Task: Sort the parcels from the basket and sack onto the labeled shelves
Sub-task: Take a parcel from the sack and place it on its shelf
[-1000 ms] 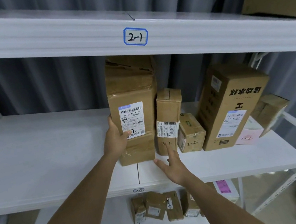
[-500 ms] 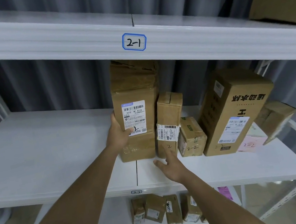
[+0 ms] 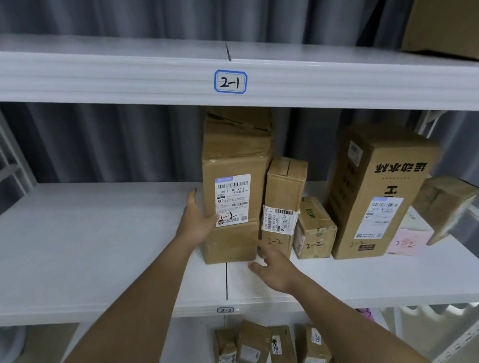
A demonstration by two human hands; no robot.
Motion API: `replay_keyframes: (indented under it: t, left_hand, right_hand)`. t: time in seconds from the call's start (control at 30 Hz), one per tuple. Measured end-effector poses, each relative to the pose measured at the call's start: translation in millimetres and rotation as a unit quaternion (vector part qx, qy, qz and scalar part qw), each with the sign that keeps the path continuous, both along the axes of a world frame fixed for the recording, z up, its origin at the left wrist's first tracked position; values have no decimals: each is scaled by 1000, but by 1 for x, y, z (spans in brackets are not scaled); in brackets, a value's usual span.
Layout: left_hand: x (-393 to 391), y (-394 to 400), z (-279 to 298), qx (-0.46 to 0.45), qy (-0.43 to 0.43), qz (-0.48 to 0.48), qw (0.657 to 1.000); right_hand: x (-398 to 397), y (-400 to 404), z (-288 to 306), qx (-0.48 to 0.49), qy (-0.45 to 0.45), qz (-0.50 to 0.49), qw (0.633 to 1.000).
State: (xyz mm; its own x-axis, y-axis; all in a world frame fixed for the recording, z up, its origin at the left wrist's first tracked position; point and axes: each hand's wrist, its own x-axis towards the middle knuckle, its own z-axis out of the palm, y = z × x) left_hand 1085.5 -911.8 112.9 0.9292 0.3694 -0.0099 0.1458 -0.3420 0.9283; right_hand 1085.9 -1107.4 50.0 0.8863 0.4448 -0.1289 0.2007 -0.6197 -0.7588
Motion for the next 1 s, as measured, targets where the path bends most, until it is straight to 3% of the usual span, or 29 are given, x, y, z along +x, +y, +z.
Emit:
replay_keyframes:
  t: [0.5, 0.7, 0.83, 1.0]
  left_hand:
    - [-53, -1, 9, 45, 3, -20, 999]
    - [-67, -2, 8, 95, -5, -16, 995]
    - [-77, 5, 3, 106, -2, -2, 994]
    - [-84, 17, -4, 118, 19, 16, 993]
  right_hand:
    - [-19, 13, 20, -30, -79, -53, 995]
    - [-27, 14, 14, -62, -92, -49, 993]
    - [-26, 17, 10, -108, -149, -45, 982]
    - [-25, 28, 7, -99, -159, -39, 982]
